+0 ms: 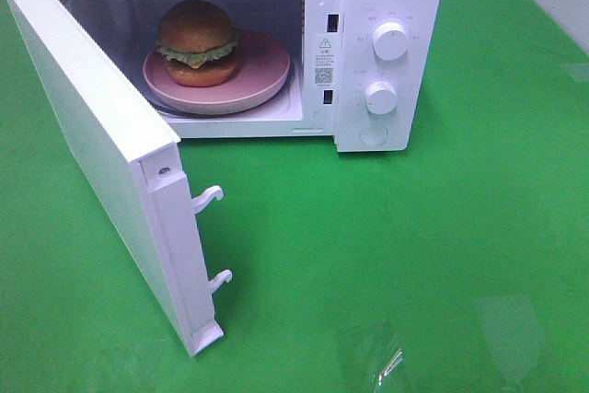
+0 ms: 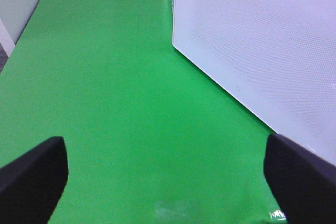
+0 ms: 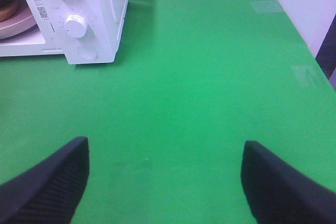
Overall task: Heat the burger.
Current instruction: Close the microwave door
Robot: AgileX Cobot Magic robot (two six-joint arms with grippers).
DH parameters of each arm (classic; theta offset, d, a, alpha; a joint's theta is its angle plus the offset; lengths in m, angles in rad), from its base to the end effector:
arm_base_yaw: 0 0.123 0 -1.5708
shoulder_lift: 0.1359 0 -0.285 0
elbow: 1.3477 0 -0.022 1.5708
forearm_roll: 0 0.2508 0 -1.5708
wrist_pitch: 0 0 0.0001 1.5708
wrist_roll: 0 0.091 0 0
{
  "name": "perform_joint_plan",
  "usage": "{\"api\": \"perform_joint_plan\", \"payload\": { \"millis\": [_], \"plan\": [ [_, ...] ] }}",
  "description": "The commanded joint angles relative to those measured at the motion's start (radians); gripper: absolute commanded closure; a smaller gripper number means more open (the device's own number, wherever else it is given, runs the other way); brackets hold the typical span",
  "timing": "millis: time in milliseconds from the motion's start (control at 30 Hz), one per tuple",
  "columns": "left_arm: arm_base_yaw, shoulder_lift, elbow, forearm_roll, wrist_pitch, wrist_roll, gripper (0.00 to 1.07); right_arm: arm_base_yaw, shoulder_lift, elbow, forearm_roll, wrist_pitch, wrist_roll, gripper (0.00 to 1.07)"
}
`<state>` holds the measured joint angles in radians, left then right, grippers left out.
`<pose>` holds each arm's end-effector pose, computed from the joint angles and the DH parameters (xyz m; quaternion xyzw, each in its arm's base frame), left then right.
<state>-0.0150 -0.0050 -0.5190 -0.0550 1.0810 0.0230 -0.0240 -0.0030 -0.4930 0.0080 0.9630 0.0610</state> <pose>-0.0088 -0.0043 0.2810 0.0179 0.8518 -0.0254 0.5230 -0.0008 0.0006 0.2834 0.0352 0.8271 0.0144 0.5607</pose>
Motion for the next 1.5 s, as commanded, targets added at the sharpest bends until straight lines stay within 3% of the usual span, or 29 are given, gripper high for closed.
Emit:
{"api": "perform_joint_plan", "payload": {
  "millis": [33,800,1200,1400,1433,1467,1500],
  "plan": [
    [-0.005,-0.015,0.002,-0.007,-0.014,-0.004,0.14,-0.005,-0.029,0.003,0.005,-0.005,0.013,0.32],
    [-0.005,-0.014,0.002,-0.007,-0.014,-0.004,0.14,-0.005,-0.029,0.003,0.005,-0.005,0.013,0.32],
    [-0.005,0.104,-0.040,-0.025,-0.071,-0.005,0.14,-0.005,-0.029,0.003,0.005,-0.005,0.013,0.32],
    [-0.005,0.191,-0.050,-0.021,-0.181,-0.004,0.24,-0.005,-0.029,0.003,0.005,-0.005,0.013,0.32],
    [-0.005,0.228,-0.050,-0.021,-0.215,-0.004,0.33,-0.005,-0.029,0.003,0.005,-0.005,0.013,0.32],
    [-0.005,0.228,-0.050,-0.021,-0.215,-0.004,0.33,-0.005,-0.029,0.003,0.005,-0.005,0.013,0.32],
    [-0.005,0.267,-0.050,-0.024,-0.254,-0.004,0.45,-0.005,-0.029,0.003,0.005,-0.005,0.013,0.32]
  ]
}}
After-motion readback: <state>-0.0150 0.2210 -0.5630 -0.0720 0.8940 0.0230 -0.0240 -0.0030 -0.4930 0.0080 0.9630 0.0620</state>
